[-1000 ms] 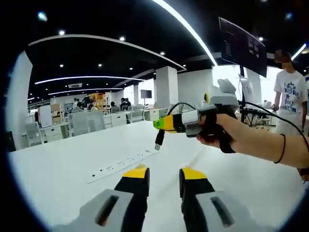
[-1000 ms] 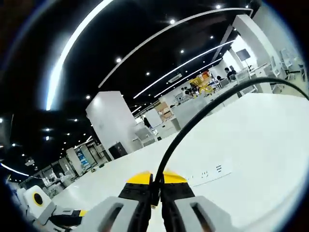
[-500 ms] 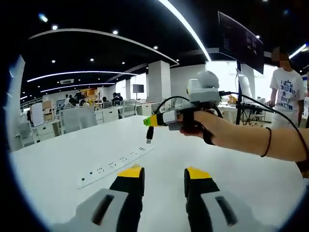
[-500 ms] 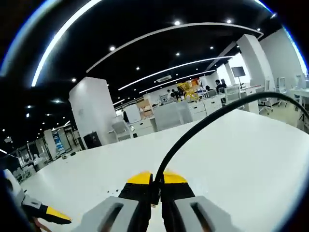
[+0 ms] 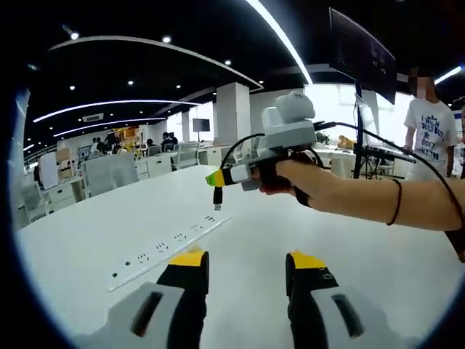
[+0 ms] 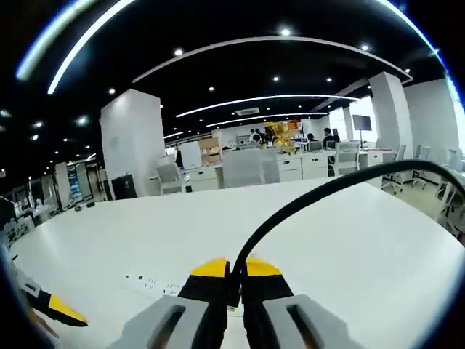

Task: Find the data cable on the table. Grasp the USB connector end of the cable and insert it into the USB port on the table

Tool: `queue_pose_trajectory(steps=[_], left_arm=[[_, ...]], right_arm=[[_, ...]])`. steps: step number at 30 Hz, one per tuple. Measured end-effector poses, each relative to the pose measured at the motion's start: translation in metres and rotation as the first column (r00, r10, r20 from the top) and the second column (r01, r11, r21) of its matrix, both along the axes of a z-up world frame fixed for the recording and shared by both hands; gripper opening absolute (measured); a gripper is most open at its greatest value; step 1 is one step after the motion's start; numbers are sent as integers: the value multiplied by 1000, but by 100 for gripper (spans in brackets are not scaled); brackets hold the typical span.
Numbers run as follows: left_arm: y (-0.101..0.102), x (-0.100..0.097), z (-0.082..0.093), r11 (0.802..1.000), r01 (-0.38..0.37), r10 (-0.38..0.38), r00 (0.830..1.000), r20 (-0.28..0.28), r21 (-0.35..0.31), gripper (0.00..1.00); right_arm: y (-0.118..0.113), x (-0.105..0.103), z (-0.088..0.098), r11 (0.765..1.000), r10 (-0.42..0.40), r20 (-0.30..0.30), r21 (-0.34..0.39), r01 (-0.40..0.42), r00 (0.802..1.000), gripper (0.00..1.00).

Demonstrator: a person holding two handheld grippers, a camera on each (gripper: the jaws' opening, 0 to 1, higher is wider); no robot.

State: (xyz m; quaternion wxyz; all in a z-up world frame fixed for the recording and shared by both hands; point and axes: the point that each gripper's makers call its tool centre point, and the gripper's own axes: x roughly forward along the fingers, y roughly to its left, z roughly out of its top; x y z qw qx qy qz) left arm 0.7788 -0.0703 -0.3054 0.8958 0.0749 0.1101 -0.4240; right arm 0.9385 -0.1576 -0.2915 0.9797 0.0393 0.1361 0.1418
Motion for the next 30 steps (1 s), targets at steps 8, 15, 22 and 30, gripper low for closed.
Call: queue_pose_trajectory(steps=[8, 15, 22, 30], left_arm=[[-4, 7, -5, 1000, 0, 0, 1000, -1, 5, 40], [-6, 11, -5, 998, -13, 11, 1000, -24, -56, 41], [-7, 11, -4, 999, -10, 10, 1000, -19, -42, 45], [-7, 11, -3, 999, -10, 9, 1000, -18, -40, 44]], right_arm=[[0, 16, -14, 996, 22, 0, -85, -22, 1000, 7], [4, 26, -23, 984, 73, 11, -164, -71, 997, 7], [4, 30, -28, 976, 110, 1, -192, -108, 994, 7], [-1, 34, -33, 970, 125, -6, -211, -124, 992, 7]])
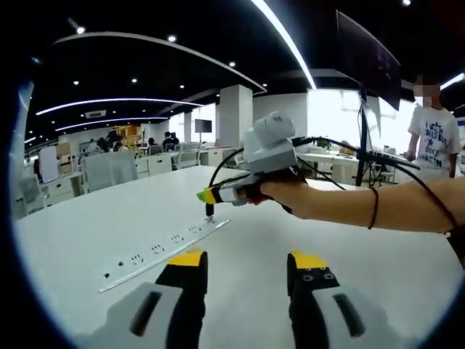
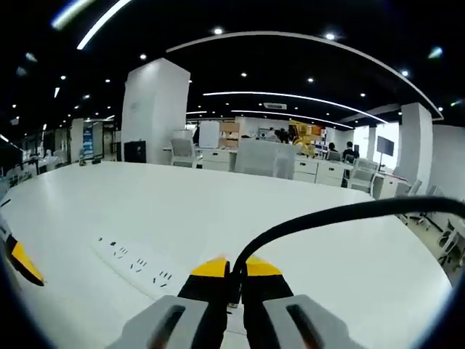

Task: Find the data cable on the table. Grasp the USB connector end of the cable and insert it into the USB port on the table

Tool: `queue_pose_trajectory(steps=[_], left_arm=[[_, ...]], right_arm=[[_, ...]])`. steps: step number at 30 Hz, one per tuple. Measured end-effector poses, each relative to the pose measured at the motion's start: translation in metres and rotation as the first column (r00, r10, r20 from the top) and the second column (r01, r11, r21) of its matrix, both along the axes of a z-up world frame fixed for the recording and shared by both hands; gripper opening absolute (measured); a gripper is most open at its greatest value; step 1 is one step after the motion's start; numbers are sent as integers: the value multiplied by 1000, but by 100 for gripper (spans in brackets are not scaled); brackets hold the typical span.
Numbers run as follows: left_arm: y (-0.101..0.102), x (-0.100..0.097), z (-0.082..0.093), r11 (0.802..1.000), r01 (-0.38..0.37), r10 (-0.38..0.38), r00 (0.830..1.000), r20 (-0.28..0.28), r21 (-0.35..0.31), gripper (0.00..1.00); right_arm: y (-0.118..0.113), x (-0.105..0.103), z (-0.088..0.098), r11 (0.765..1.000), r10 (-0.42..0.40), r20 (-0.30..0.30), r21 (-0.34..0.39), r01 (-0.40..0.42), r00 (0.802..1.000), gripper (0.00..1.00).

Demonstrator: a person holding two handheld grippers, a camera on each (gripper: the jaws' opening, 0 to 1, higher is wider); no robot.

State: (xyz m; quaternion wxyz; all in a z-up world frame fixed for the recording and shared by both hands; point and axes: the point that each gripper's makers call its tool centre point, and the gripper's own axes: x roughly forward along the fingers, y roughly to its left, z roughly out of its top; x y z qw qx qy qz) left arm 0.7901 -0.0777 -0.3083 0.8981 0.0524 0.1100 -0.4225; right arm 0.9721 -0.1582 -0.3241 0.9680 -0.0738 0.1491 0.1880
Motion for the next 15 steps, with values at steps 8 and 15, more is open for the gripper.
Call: queue_pose_trajectory(steps=[8, 15], left_arm=[[-4, -1, -2, 1000, 10, -10, 1000, -12, 0, 43], [-4, -1, -5, 1000, 12, -11, 1000, -17, 7, 43]], right_arm=[[1, 3, -4, 1000, -3, -5, 9, 3, 1000, 7], [0, 5, -6, 999, -19, -14, 26, 20, 1000, 7]])
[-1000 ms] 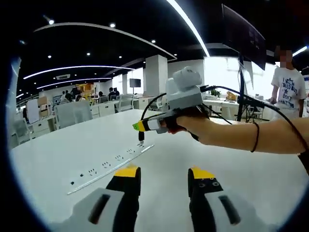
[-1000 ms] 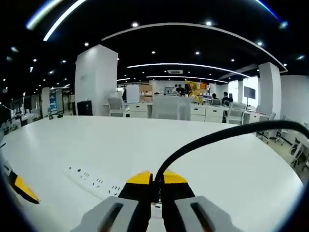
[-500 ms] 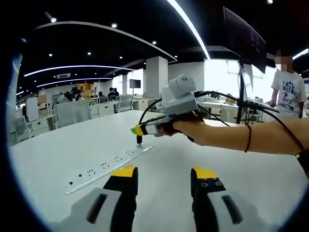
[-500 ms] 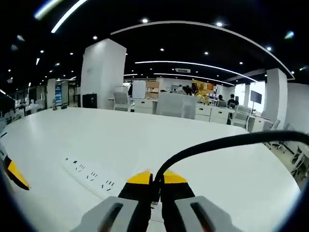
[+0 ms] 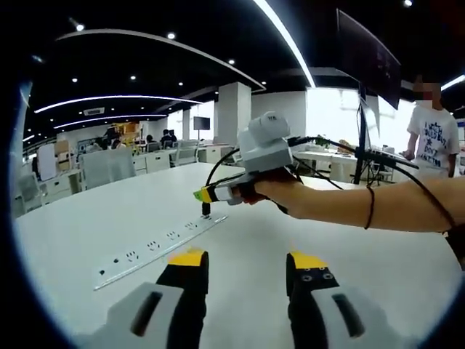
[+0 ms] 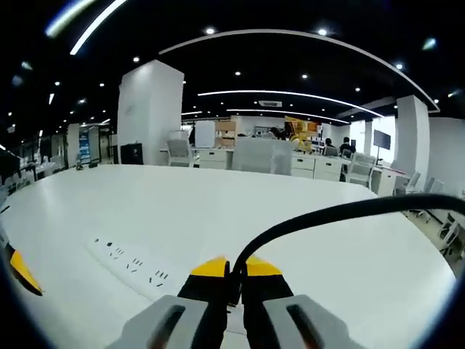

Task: Find the data cable on the table. Grasp the USB connector end of the cable and insert it into the USB port on the table

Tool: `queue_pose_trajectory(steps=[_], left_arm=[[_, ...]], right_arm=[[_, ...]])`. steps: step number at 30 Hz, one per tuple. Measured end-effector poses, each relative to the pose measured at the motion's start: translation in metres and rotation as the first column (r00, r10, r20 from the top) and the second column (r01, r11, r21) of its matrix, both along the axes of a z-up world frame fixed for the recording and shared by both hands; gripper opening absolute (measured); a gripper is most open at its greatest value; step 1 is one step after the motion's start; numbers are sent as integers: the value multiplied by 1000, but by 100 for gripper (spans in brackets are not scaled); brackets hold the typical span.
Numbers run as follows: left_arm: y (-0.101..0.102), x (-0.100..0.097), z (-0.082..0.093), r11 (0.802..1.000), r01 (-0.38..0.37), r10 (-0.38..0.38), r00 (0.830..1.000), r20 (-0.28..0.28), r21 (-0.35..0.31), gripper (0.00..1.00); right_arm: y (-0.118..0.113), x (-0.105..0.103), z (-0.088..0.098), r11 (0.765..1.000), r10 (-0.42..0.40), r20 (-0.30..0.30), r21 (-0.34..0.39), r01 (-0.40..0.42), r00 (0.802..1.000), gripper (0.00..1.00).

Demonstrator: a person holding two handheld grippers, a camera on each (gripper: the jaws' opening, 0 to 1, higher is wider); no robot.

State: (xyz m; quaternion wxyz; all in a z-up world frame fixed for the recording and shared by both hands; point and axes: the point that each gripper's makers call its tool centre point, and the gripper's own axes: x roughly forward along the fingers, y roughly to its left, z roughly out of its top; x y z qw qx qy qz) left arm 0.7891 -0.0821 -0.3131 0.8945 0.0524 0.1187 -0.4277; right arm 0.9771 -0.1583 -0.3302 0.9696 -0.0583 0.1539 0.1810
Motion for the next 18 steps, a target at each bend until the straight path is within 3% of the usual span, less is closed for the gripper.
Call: queue_pose_trajectory(steps=[18], left_arm=[[1, 0, -4, 1000, -5, 5, 1000, -2, 15, 43]], right_arm=[[2, 1, -6, 1000, -27, -61, -10, 27, 998, 7]])
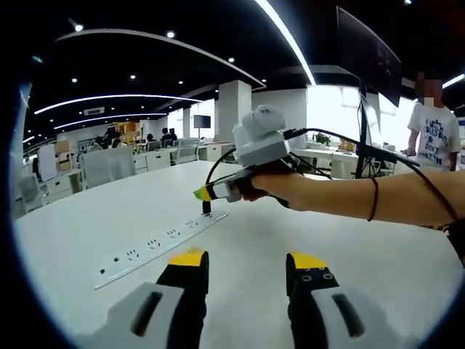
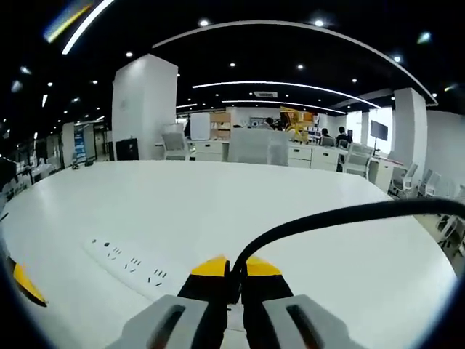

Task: Find the data cable on the table. Grasp the USB connector end of the cable and insert it into the USB port on the table

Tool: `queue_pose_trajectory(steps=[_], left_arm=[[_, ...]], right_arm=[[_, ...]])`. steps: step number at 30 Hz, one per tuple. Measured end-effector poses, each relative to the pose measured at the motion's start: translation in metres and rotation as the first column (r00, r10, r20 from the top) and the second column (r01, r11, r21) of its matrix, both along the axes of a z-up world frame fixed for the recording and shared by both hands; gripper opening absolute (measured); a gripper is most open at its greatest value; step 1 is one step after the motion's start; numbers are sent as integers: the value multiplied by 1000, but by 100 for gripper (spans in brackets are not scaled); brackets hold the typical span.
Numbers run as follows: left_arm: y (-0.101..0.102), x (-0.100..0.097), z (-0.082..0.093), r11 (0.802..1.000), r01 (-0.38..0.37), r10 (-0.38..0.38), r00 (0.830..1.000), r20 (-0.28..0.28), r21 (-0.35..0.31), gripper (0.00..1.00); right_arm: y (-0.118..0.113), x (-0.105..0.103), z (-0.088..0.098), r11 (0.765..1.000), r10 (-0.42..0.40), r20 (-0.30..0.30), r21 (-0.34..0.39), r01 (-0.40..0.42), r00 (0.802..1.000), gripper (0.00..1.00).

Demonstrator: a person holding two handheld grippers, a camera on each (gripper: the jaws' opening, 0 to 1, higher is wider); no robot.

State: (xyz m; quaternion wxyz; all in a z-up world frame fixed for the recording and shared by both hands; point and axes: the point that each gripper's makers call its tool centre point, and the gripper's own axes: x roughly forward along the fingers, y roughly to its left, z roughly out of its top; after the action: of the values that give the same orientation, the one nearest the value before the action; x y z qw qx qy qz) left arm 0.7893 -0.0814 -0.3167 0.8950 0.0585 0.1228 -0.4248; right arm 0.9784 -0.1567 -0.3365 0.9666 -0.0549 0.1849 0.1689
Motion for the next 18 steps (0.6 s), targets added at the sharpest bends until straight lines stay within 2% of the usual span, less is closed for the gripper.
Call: queue_pose_trajectory(steps=[11, 14, 16, 18], left_arm=[[1, -1, -1, 1000, 1, -1, 1000, 4, 14, 43], [1, -2, -2, 1000, 3, -3, 1000, 4, 19, 43], [1, -3, -1, 1000, 2, -2, 1000, 5, 19, 43], [1, -3, 0, 1000, 1, -1, 1000, 7, 17, 43]], right_arm=[[4, -4, -5, 999, 4, -4, -51, -4, 1000, 7], [1, -3, -5, 1000, -1, 1, -22, 1, 1000, 7], [1, -4, -5, 998, -5, -12, 59, 6, 1000, 7], [0, -4, -6, 998, -8, -8, 60, 8, 1000, 7]])
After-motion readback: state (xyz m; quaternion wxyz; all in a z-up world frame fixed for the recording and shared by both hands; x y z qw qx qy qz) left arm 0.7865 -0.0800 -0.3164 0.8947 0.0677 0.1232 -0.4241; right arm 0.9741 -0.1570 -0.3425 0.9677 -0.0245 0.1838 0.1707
